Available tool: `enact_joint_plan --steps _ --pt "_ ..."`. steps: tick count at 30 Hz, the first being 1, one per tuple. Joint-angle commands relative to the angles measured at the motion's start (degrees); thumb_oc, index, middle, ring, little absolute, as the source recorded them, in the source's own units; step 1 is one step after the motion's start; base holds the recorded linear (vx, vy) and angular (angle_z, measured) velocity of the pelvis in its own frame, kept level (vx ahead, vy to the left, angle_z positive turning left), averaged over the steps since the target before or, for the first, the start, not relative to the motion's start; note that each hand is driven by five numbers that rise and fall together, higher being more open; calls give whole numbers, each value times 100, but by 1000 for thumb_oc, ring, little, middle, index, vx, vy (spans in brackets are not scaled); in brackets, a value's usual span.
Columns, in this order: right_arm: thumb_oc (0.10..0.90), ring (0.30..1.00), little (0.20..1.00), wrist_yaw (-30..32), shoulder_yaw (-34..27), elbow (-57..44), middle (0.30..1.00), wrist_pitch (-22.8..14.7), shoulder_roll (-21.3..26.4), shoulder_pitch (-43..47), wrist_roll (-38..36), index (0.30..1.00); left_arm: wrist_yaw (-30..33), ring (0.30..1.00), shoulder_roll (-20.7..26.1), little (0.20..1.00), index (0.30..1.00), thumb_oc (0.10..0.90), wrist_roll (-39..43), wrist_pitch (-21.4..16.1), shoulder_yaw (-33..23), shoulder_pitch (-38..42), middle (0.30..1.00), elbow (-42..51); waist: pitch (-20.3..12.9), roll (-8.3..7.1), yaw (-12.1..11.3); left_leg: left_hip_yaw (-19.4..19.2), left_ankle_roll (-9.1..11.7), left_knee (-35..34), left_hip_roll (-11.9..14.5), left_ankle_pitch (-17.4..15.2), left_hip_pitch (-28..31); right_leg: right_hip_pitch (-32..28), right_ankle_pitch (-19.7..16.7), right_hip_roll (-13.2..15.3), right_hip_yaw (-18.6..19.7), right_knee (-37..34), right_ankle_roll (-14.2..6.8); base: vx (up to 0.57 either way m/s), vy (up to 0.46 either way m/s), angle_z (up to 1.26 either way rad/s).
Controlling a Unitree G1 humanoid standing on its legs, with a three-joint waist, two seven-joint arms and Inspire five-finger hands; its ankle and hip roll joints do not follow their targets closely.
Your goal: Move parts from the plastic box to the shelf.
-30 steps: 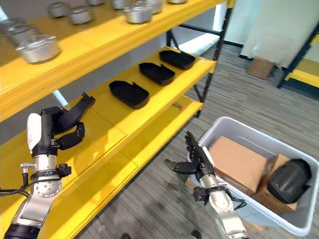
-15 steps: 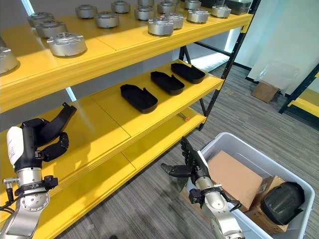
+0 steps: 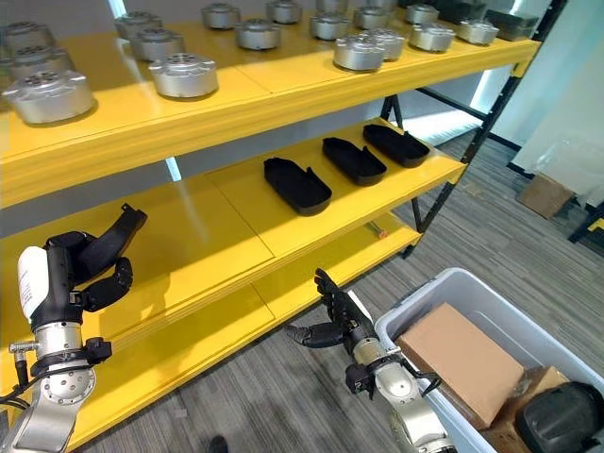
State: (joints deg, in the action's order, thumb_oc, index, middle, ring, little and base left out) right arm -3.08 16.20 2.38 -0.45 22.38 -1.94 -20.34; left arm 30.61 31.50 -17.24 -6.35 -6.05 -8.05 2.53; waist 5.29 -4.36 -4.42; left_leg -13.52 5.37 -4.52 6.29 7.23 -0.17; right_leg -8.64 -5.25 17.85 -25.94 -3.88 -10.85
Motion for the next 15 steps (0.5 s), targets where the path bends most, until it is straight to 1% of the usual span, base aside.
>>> enact_joint_plan --steps 1,3,4,5,6,7,8,9,10,11,12,13,14,15 --pt "900 1000 1000 7 -137 -747 1000 -518 47 658 107 1000 199 300 372 300 300 400 -222 -637 -340 982 300 248 -168 104 -54 -431 -310 -48 -193 -706 385 -214 -55 182 -54 698 -212 -20 265 22" --pt "900 1000 1000 -35 -149 -699 1000 -602 -12 643 159 1000 162 300 388 300 300 400 -165 -646 -289 1079 300 223 -155 80 -97 -385 -458 -48 -346 -797 359 -156 -247 339 -71 1019 -295 -5 213 30" --pt "900 1000 1000 -44 -150 -691 1000 -610 -26 641 168 1000 147 300 389 300 300 400 -153 -621 -280 1100 300 229 -151 74 -106 -371 -494 -48 -381 -816 356 -126 -295 380 -73 1105 -318 27 222 28" --pt "900 1000 1000 -28 -126 -662 1000 -620 -107 652 189 1000 115 300 405 300 300 400 -115 -575 -246 1148 300 236 -109 81 -117 -259 -631 -48 -493 -896 370 89 -470 480 24 1592 -348 18 207 18" --pt "900 1000 1000 7 -152 -693 1000 -602 -133 644 134 1000 25 300 378 300 300 400 -125 -632 -197 1192 300 243 -18 86 -25 -109 -771 -48 -569 -868 342 490 -410 194 338 1926 -206 23 170 22" --pt "900 1000 1000 -1 -156 -697 1000 -611 -129 641 125 1000 23 300 372 300 300 400 -121 -639 -189 1195 300 245 -16 88 -16 -86 -775 -48 -571 -871 338 521 -390 157 367 1936 -194 47 43 29" --pt "900 1000 1000 -79 -201 -746 1000 -601 -84 622 92 1000 -22 300 344 300 300 400 -123 -690 -150 1228 300 258 30 83 76 44 -782 -48 -568 -871 366 692 -174 -192 580 1896 -104 74 -18 55" --pt "900 1000 1000 -120 -221 -763 1000 -587 -63 613 91 1000 -37 300 327 300 300 400 -129 -707 -142 1232 300 268 39 87 108 85 -775 -48 -556 -877 374 746 -104 -309 639 1861 -70 123 -44 61" --pt "900 1000 1000 -186 -265 -768 1000 -548 -15 593 80 1000 -47 300 305 300 300 400 -125 -735 -124 1236 300 284 74 85 179 206 -758 -48 -554 -882 395 864 20 -537 793 1689 -9 181 -93 83" --pt "900 1000 1000 -242 -343 -691 1000 -510 54 556 -22 1000 -68 300 251 300 300 400 -134 -750 -125 1203 300 341 119 84 275 406 -715 -48 -559 -868 393 1028 47 -786 1035 1249 72 237 -124 71" --pt "900 1000 1000 -329 -403 -655 1000 -501 76 526 -70 1000 -95 300 197 300 300 400 -143 -768 -160 1121 300 392 128 68 305 464 -666 -48 -557 -884 414 1060 41 -889 1113 834 87 208 -112 76" --pt "900 1000 1000 -357 -415 -650 1000 -491 87 517 -81 1000 -78 300 178 300 300 400 -150 -777 -159 1076 300 420 142 56 322 488 -645 -48 -555 -899 435 1112 -27 -919 1144 671 78 166 -107 52" --pt "900 1000 1000 -409 -446 -645 1000 -485 102 483 -97 1000 -46 300 141 300 300 400 -162 -819 -165 981 300 464 163 56 364 575 -626 -48 -549 -931 466 1247 -200 -976 1287 458 56 188 -129 42" --pt "900 1000 1000 -438 -494 -663 1000 -462 113 429 -110 1000 -56 300 112 300 300 400 -173 -901 -154 886 300 495 219 90 448 791 -638 -48 -543 -986 535 1424 -266 -1070 1662 422 41 203 -166 23"
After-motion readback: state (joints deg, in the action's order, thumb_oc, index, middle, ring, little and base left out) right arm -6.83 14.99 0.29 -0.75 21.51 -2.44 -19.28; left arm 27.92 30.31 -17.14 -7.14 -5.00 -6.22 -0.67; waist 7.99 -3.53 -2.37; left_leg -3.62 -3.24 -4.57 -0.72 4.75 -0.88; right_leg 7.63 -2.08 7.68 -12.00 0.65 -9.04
